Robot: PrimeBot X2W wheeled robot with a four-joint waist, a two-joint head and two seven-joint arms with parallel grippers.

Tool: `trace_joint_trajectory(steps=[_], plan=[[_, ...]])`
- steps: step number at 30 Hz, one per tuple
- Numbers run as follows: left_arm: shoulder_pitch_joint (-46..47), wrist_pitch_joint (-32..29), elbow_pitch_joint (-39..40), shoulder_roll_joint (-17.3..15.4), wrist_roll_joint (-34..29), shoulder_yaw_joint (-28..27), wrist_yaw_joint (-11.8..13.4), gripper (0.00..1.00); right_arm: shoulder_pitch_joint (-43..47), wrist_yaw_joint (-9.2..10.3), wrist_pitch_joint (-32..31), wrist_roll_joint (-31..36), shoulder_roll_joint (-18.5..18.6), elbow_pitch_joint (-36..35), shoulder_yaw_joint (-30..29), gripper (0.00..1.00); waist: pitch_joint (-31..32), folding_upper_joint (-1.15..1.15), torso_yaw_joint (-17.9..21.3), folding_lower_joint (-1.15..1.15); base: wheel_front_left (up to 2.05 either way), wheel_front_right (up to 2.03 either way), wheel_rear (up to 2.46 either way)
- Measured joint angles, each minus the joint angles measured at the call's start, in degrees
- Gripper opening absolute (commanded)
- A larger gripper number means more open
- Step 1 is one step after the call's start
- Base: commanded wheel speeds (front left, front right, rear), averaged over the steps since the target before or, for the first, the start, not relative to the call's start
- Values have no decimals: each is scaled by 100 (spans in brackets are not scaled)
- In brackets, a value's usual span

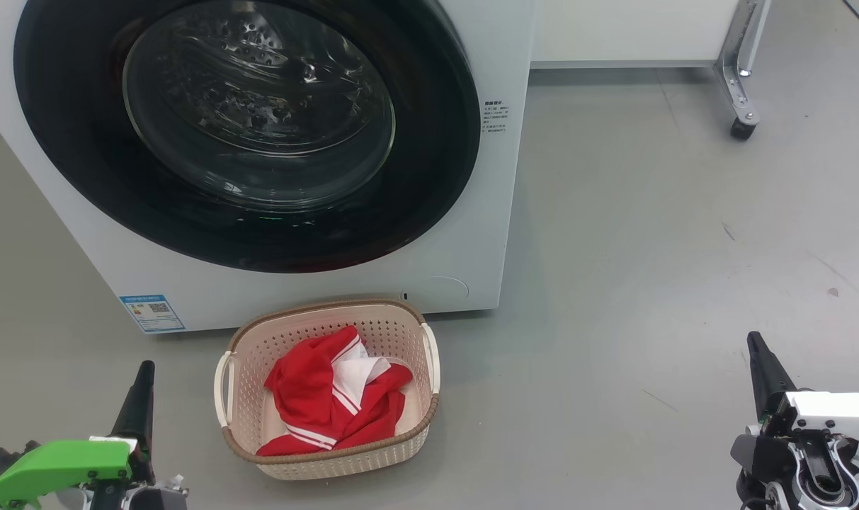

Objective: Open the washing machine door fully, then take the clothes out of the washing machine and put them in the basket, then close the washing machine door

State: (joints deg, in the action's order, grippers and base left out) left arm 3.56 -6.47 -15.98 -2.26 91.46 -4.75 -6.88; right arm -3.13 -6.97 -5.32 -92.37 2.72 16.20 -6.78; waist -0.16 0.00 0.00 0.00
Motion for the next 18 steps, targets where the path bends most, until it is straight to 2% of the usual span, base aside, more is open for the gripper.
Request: trace_joint_trajectory(steps=[18], plan=[[0, 0, 4, 2, 0, -1, 0, 0, -1, 0, 0, 0, 0, -4, -3, 0, -1, 0, 0, 0, 0, 0, 0]])
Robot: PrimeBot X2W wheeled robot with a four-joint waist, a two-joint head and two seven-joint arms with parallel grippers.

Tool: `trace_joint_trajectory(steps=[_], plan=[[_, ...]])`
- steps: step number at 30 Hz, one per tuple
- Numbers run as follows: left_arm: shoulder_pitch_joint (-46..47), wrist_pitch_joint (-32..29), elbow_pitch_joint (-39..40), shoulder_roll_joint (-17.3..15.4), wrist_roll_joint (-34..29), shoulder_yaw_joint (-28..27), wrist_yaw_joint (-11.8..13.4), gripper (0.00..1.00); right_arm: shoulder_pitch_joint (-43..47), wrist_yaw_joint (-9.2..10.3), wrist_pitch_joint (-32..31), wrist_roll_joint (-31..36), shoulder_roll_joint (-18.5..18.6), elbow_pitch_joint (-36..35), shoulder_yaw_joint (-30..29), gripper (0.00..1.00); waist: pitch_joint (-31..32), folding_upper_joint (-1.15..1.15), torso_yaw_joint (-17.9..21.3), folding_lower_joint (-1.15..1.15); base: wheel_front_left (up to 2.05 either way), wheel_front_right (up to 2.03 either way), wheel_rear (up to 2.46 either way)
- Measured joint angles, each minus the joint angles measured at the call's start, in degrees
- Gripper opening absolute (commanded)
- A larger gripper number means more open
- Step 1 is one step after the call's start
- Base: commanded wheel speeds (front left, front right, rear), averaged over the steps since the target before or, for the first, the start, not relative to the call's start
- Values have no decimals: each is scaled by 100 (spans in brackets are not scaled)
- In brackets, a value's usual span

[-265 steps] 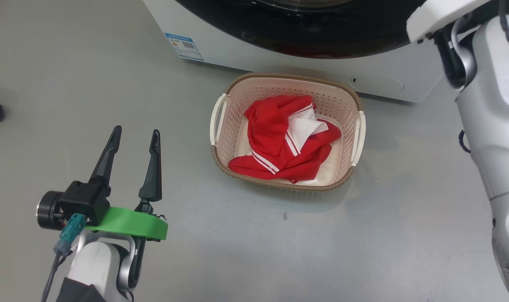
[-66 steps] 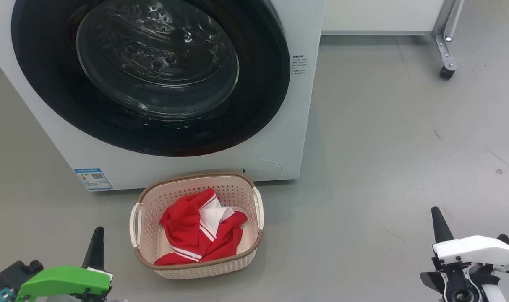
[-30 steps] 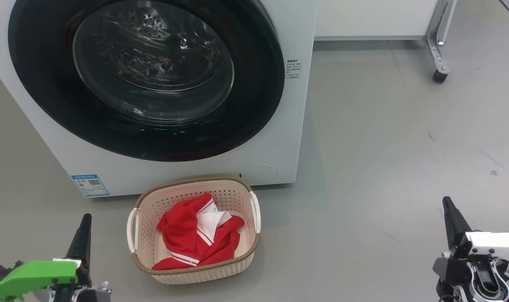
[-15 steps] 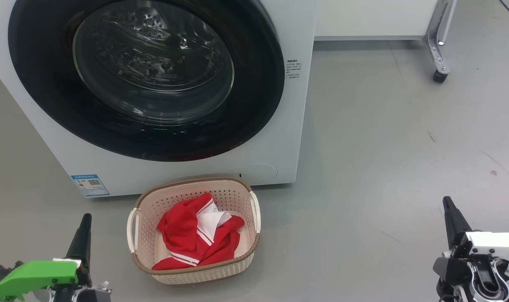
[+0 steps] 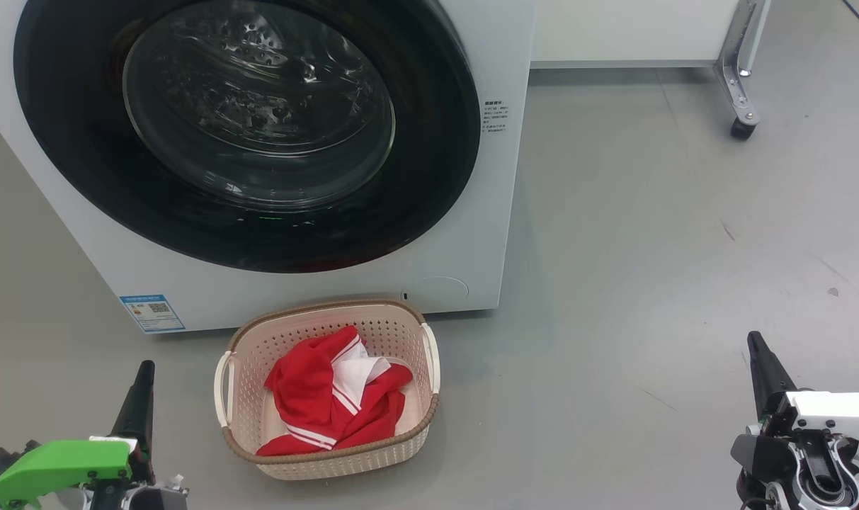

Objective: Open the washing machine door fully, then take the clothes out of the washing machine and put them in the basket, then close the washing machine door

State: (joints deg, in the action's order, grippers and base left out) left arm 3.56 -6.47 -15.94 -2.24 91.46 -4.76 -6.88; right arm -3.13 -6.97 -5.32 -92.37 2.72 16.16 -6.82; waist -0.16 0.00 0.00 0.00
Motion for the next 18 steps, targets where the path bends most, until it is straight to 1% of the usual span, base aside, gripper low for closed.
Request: trace_joint_trajectory(steps=[18], plan=[[0, 0, 2, 1, 0, -1, 0, 0, 0, 0, 0, 1, 0, -2, -2, 0, 0, 0, 0, 0, 0, 0, 0]])
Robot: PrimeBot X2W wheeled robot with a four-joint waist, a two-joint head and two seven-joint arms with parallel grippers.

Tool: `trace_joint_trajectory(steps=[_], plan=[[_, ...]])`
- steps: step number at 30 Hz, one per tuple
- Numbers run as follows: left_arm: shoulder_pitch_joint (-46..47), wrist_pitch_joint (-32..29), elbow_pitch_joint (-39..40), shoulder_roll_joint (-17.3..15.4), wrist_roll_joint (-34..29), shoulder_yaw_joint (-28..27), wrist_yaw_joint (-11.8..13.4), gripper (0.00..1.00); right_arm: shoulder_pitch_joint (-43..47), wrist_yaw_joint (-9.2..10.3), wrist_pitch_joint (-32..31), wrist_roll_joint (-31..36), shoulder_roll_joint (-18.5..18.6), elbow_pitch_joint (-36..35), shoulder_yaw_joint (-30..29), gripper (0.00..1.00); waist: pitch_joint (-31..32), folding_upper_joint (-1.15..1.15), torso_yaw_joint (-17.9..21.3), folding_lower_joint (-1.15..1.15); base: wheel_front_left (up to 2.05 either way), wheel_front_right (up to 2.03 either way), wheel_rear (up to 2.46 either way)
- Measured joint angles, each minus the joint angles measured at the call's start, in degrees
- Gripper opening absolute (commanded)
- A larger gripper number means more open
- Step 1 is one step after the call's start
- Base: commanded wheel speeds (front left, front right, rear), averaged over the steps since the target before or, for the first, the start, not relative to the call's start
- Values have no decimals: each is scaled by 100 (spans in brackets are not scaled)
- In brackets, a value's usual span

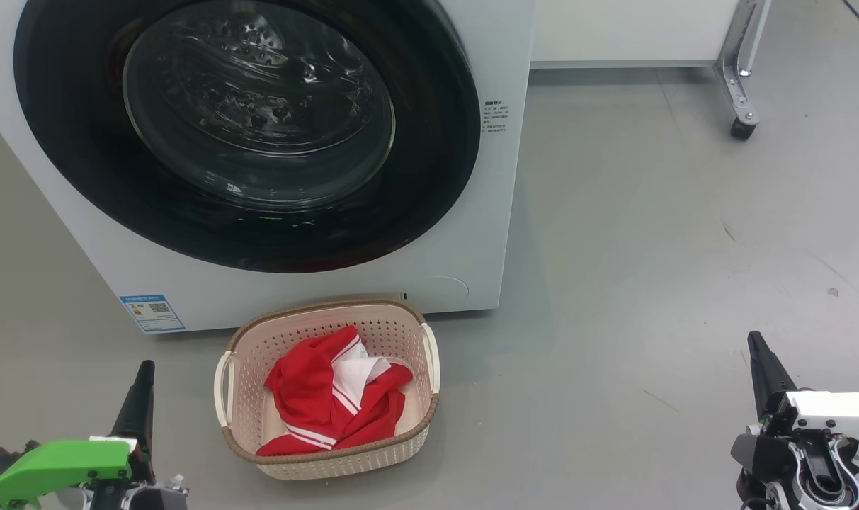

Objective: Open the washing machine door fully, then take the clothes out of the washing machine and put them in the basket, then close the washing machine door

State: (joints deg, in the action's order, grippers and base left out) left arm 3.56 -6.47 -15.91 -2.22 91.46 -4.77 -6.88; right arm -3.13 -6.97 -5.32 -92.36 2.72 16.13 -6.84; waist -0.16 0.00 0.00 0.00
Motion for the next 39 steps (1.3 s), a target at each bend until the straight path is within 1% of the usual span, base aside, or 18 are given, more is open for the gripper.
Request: trace_joint_trajectory(steps=[39], plan=[[0, 0, 3, 2, 1, 0, 0, 0, 0, 0, -1, 0, 0, -4, -8, 0, 0, 0, 0, 0, 0, 0, 0]])
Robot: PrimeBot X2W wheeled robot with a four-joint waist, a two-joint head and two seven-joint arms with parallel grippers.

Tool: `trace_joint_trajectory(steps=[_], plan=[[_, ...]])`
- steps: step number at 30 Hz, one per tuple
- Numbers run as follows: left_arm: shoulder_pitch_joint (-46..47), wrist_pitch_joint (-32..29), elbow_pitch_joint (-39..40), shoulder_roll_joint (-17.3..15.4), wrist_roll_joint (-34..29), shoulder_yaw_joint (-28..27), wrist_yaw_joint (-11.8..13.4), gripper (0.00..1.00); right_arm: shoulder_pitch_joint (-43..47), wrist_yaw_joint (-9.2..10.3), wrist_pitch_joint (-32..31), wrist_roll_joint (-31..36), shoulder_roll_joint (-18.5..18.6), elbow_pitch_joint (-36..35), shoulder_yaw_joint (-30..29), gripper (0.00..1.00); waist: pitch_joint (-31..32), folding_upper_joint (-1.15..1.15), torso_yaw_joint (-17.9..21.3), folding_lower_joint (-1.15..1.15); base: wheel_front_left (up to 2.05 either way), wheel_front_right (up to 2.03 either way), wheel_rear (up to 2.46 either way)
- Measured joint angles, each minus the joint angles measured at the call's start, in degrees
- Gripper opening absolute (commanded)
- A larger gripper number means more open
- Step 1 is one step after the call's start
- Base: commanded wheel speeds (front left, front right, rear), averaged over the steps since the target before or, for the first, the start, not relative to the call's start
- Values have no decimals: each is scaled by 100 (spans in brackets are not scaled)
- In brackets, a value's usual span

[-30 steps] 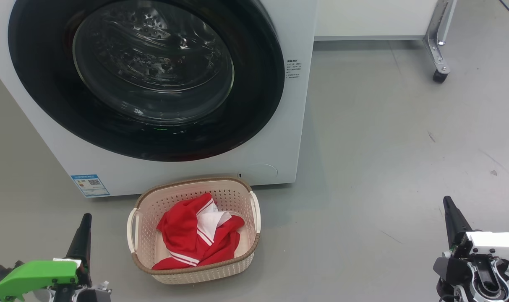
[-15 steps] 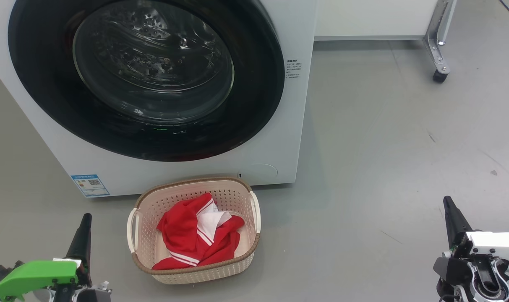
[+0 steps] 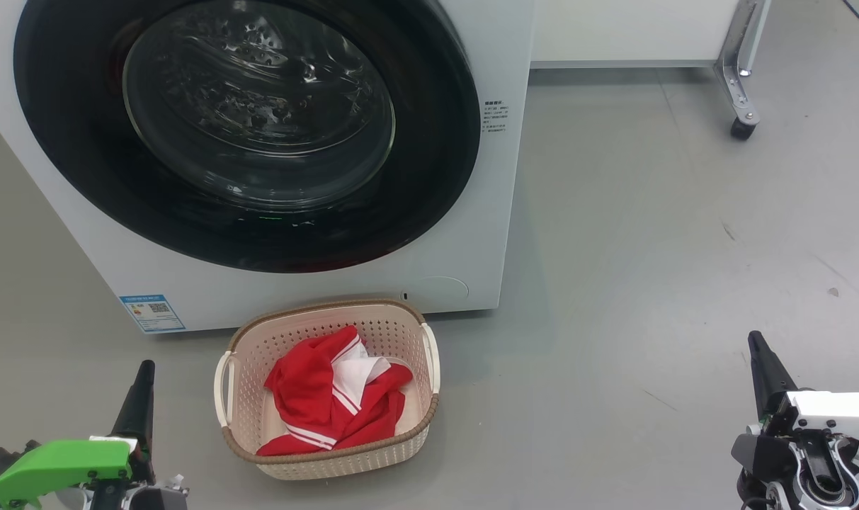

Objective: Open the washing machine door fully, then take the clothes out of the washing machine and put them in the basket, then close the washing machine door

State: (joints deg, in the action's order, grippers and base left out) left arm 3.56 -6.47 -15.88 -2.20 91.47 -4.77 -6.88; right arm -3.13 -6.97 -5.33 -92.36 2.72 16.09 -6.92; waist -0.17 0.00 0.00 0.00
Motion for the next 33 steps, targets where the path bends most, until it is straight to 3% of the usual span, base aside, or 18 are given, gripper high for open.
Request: trace_joint_trajectory(steps=[33], plan=[[0, 0, 2, 1, 0, 0, 0, 0, 0, 0, 0, 0, -1, -2, -5, 0, 0, 0, 0, 0, 0, 0, 0]])
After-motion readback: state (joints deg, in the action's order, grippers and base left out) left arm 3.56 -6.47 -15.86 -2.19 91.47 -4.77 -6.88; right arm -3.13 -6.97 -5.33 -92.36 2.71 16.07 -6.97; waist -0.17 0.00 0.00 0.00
